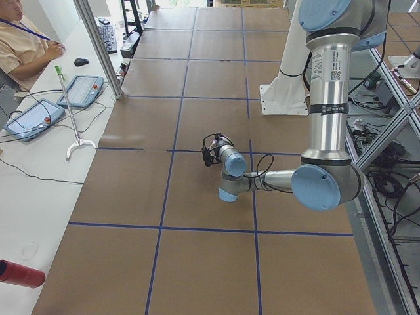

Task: Flip mug
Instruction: 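Lift the white mug with the left gripper off the table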

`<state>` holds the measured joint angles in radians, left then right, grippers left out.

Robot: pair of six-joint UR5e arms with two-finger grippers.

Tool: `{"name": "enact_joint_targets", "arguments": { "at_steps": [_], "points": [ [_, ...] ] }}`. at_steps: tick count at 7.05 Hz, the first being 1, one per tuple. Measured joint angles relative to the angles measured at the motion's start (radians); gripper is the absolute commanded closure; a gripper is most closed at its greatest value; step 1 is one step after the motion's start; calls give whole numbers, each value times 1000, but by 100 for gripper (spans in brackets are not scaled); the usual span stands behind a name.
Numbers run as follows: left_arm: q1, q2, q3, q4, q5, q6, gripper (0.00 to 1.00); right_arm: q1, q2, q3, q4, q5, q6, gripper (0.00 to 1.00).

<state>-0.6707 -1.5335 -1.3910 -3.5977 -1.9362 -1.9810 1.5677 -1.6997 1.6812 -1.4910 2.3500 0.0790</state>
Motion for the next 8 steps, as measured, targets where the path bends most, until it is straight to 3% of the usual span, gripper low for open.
{"name": "enact_joint_targets", "arguments": {
  "at_steps": [4, 6, 8],
  "points": [
    [-3, 40, -143, 55, 186, -181, 100, 0, 0, 1, 0, 0, 0, 0],
    [1, 15, -237, 265, 200, -181, 100, 0, 0, 1, 0, 0, 0, 0],
    [2, -129, -282, 567, 201, -180, 100, 0, 0, 1, 0, 0, 0, 0]
  ]
}}
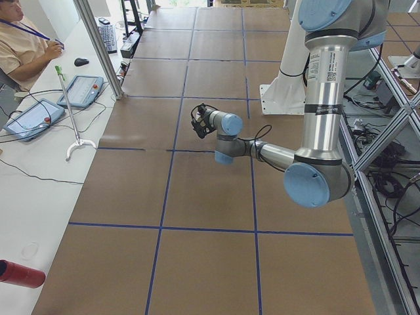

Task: Flip mug
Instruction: 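Lift the white mug with the left gripper off the table, then swing the left arm toward the table center, rotating the mug upright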

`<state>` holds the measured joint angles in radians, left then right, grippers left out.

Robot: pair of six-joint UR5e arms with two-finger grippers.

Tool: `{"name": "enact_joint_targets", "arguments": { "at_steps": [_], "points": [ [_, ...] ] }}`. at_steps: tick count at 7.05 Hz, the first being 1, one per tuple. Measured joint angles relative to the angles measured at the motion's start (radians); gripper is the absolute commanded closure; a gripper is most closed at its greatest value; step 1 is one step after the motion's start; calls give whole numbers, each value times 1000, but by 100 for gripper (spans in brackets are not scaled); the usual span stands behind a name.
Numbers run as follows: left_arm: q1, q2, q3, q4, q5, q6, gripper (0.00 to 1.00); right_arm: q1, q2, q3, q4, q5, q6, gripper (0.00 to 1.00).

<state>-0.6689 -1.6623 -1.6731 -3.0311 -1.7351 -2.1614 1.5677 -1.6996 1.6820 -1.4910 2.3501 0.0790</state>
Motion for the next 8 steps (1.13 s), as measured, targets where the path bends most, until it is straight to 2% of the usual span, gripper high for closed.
{"name": "enact_joint_targets", "arguments": {
  "at_steps": [2, 4, 6, 8],
  "points": [
    [8, -233, -2, 416, 1, 0, 100, 0, 0, 0, 0, 0, 0, 0],
    [69, -472, 20, 871, 39, 8, 100, 0, 0, 0, 0, 0, -1, 0],
    [133, -737, 154, 1284, 86, 73, 100, 0, 0, 1, 0, 0, -1, 0],
    [185, -965, 360, 1520, 95, 103, 100, 0, 0, 1, 0, 0, 0, 0]
  ]
}}
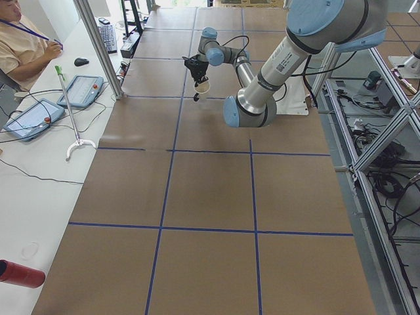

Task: Flip mug
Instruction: 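Swing the left arm toward the table center, rotating the mug upright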

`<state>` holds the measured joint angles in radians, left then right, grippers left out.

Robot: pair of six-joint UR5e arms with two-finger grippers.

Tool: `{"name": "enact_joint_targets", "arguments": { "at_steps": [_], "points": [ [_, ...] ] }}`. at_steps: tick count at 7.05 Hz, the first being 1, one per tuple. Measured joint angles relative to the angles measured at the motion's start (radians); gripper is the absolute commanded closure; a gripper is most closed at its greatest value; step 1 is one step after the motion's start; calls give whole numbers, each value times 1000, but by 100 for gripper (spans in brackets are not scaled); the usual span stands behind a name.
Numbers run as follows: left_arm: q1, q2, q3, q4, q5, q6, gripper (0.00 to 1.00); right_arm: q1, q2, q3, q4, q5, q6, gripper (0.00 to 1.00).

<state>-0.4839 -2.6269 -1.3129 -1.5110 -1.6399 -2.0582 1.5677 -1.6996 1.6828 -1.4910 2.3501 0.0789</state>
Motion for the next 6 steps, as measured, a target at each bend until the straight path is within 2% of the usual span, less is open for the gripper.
{"name": "enact_joint_targets", "arguments": {
  "at_steps": [3, 6],
  "points": [
    [66, -140, 127, 214, 66, 24, 100, 0, 0, 0, 0, 0, 0, 0],
    [88, -157, 158, 267, 169, 61, 100, 0, 0, 0, 0, 0, 1, 0]
  ]
}}
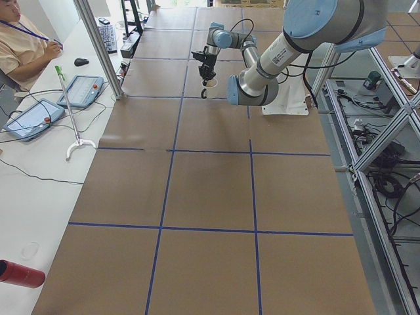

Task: Flip mug
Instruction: 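Lower the upright mug onto the table with the left gripper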

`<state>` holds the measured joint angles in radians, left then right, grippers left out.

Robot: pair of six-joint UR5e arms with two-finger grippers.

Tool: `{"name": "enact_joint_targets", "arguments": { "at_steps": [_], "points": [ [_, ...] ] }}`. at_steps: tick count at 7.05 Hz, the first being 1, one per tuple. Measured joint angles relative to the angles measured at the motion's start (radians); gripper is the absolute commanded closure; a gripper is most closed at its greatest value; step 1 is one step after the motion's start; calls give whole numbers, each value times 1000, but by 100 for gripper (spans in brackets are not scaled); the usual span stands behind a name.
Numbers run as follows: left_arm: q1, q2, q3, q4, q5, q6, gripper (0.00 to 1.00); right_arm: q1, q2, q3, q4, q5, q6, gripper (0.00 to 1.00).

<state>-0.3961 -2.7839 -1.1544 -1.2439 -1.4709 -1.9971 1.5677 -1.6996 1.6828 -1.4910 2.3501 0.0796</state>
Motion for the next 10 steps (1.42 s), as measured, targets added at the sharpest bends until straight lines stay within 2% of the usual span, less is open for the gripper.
{"name": "enact_joint_targets", "arguments": {
  "at_steps": [4, 5, 6, 7, 8, 10],
  "points": [
    [8, 20, 15, -62, 75, -6, 100, 0, 0, 0, 0, 0, -1, 0],
    [13, 26, 17, -69, 83, -6, 96, 0, 0, 0, 0, 0, -1, 0],
    [16, 32, 18, -73, 88, -5, 36, 0, 0, 0, 0, 0, -1, 0],
    [20, 37, 16, -73, 88, 0, 6, 0, 0, 0, 0, 0, -1, 0],
    [22, 38, 12, -74, 91, 16, 0, 0, 0, 0, 0, 0, -1, 0],
    [22, 39, -16, -70, 93, 75, 0, 0, 0, 0, 0, 0, -1, 0]
  ]
}}
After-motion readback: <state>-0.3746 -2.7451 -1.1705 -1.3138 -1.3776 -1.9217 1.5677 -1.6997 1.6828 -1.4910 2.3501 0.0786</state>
